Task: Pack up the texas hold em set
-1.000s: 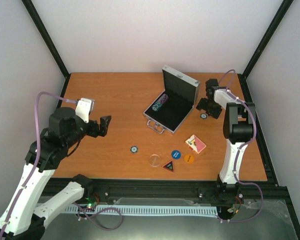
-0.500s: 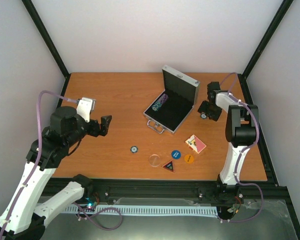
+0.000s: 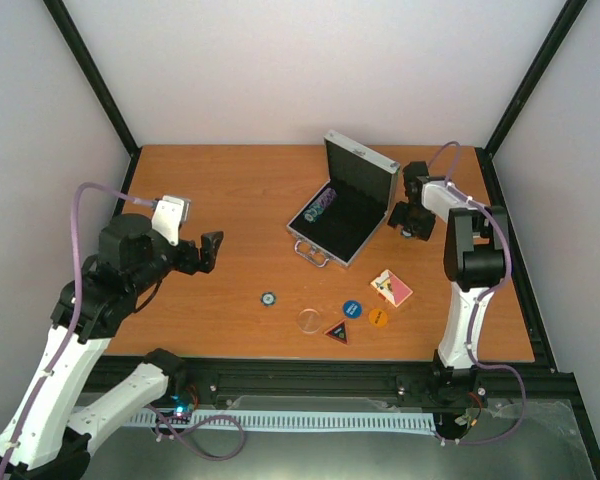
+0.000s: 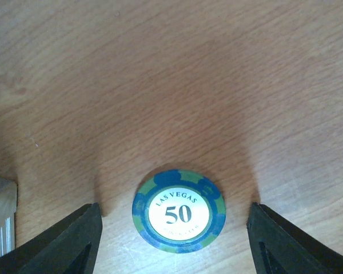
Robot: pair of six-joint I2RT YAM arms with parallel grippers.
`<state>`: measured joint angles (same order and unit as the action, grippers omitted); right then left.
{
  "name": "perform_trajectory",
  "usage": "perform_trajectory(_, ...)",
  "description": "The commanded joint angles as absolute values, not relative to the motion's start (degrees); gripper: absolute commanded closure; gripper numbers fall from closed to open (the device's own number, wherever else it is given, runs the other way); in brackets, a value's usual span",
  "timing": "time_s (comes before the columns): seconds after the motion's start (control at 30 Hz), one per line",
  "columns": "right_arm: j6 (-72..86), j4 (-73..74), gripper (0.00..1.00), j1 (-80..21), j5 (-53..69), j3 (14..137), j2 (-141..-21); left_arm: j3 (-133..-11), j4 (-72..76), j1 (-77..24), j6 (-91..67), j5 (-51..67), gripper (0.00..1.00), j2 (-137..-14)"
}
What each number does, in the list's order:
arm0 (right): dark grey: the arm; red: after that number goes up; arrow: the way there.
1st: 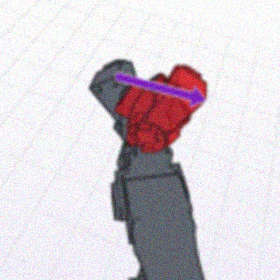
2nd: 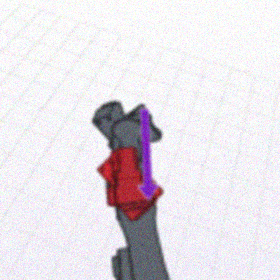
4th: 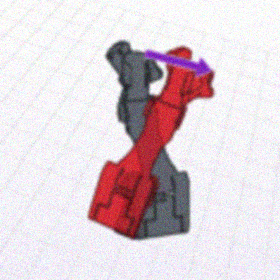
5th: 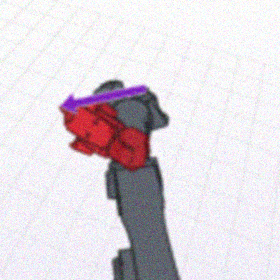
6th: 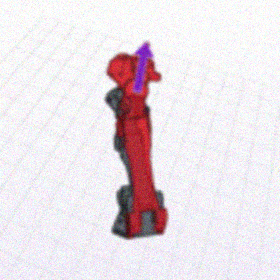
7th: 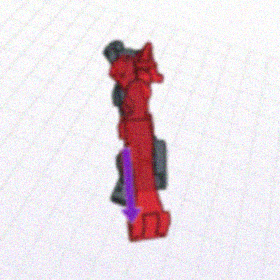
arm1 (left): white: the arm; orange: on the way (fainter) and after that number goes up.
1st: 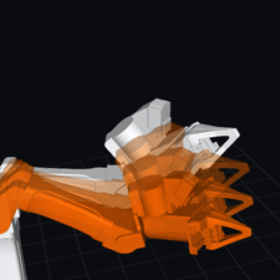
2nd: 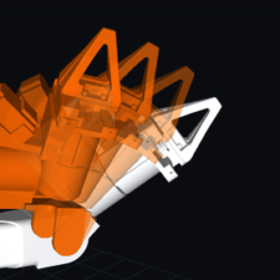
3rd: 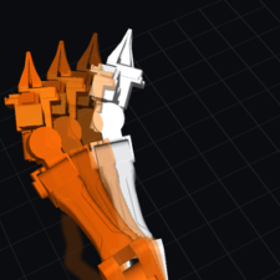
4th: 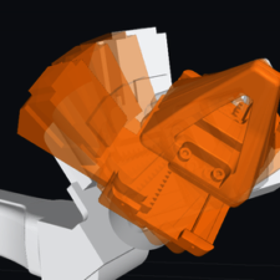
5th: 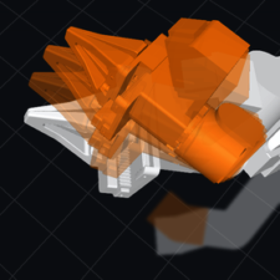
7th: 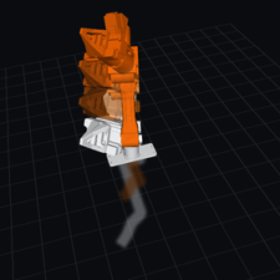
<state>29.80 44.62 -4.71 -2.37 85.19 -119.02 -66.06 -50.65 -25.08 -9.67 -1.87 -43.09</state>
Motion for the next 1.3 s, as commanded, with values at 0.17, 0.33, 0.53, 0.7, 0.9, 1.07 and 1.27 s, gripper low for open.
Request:
perform_trajectory(0.17, 29.1, 45.7, 0.29, -4.9, -2.3, 87.1, -123.0, -67.4, -50.8, -24.9, -8.6, -2.8, 0.00, -42.5)
perform_trajectory(0.33, 28.8, 45.4, 0.46, -4.9, -3.0, 85.4, -122.0, -67.4, -50.9, -24.9, -8.9, -2.9, 0.00, -42.4)
perform_trajectory(0.53, 29.0, 44.7, 0.58, -4.9, -2.6, 83.8, -121.2, -67.2, -51.2, -24.9, -9.1, -3.1, 0.00, -41.9)
perform_trajectory(0.7, 29.1, 44.0, 0.66, -4.9, -2.8, 82.8, -120.9, -67.2, -51.3, -24.9, -9.1, -3.1, 0.00, -41.6)
perform_trajectory(0.9, 29.2, 44.0, 0.71, -4.9, -2.9, 81.8, -119.2, -67.3, -51.3, -24.9, -9.2, -3.2, 0.00, -41.5)
perform_trajectory(1.07, 30.2, 43.5, 0.72, -5.0, -1.3, 79.3, -114.9, -67.2, -51.0, -24.9, -9.4, -2.9, 0.00, -41.6)
perform_trajectory(1.27, 30.5, 43.2, 0.73, -5.3, -0.1, 75.7, -109.8, -67.0, -50.4, -24.9, -9.4, -1.9, 0.00, -41.9)
